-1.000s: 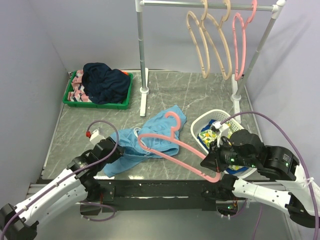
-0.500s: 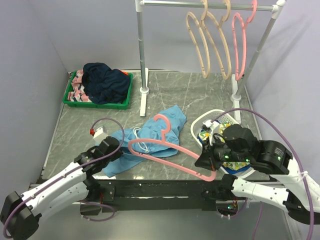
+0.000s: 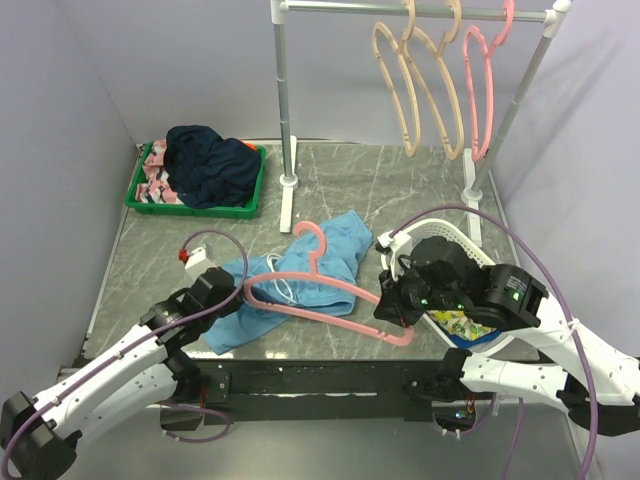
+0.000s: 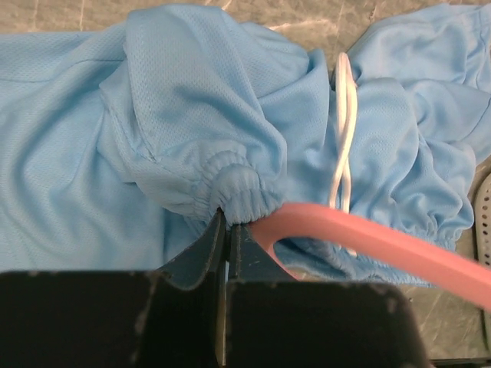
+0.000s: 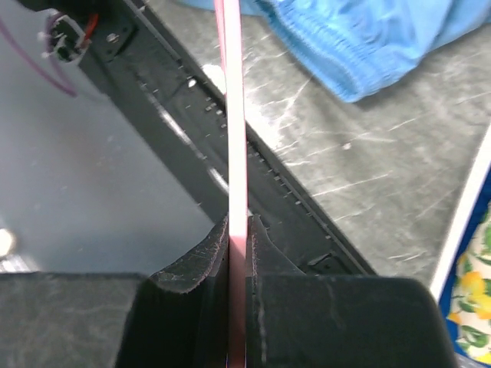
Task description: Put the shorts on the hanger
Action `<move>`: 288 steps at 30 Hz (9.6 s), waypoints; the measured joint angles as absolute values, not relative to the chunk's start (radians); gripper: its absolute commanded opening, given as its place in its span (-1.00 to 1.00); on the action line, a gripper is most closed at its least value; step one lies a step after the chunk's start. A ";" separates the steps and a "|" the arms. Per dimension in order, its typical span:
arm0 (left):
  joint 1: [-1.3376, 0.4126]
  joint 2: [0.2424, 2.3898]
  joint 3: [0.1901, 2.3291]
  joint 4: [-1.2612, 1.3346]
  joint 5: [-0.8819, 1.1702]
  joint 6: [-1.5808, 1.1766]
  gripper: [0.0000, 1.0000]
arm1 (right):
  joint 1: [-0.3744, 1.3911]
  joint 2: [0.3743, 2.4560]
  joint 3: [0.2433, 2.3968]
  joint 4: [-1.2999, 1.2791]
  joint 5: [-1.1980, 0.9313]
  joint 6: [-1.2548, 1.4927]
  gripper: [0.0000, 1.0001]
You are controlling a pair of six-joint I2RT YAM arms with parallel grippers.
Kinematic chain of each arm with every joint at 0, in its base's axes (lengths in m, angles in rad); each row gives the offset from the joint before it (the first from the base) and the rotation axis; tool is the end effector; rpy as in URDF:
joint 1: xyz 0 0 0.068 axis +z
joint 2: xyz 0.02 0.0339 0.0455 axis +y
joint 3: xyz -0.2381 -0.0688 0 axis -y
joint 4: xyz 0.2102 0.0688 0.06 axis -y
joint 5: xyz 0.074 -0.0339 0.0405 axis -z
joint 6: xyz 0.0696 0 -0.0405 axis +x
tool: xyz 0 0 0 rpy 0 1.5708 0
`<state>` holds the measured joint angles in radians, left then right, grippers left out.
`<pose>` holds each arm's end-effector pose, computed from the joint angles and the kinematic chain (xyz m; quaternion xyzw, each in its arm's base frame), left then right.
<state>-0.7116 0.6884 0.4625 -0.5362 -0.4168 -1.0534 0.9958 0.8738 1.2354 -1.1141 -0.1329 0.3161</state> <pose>0.1350 -0.0792 0.1811 -0.2332 0.8725 -0.1764 0.3914 0.0722 0.1283 0.3288 -0.3301 0.8543 0.2904 0.2774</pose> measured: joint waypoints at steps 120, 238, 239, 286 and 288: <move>-0.914 0.827 0.616 -0.190 -0.627 -0.483 -0.98 | 1.174 0.651 0.346 0.224 0.372 0.620 0.73; -1.018 0.875 0.669 -0.126 -1.044 -0.569 -0.97 | 0.843 1.407 1.402 -0.773 -0.125 0.965 -1.00; -1.015 0.884 0.696 -0.144 -1.011 -0.560 -0.97 | 0.843 1.424 1.427 -0.778 -0.125 0.966 -1.00; -0.934 1.256 1.915 -0.827 -0.428 0.009 -0.98 | 0.863 1.034 1.555 -0.520 -0.030 0.097 0.72; -0.934 1.251 1.909 -0.822 -0.409 0.026 -0.98 | 0.863 1.088 1.596 -0.535 -0.082 0.091 0.70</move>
<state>-0.9337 1.2507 1.9091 -0.8215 -0.4091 0.0257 0.8631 1.0882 1.5963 -0.5346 -0.0818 0.0910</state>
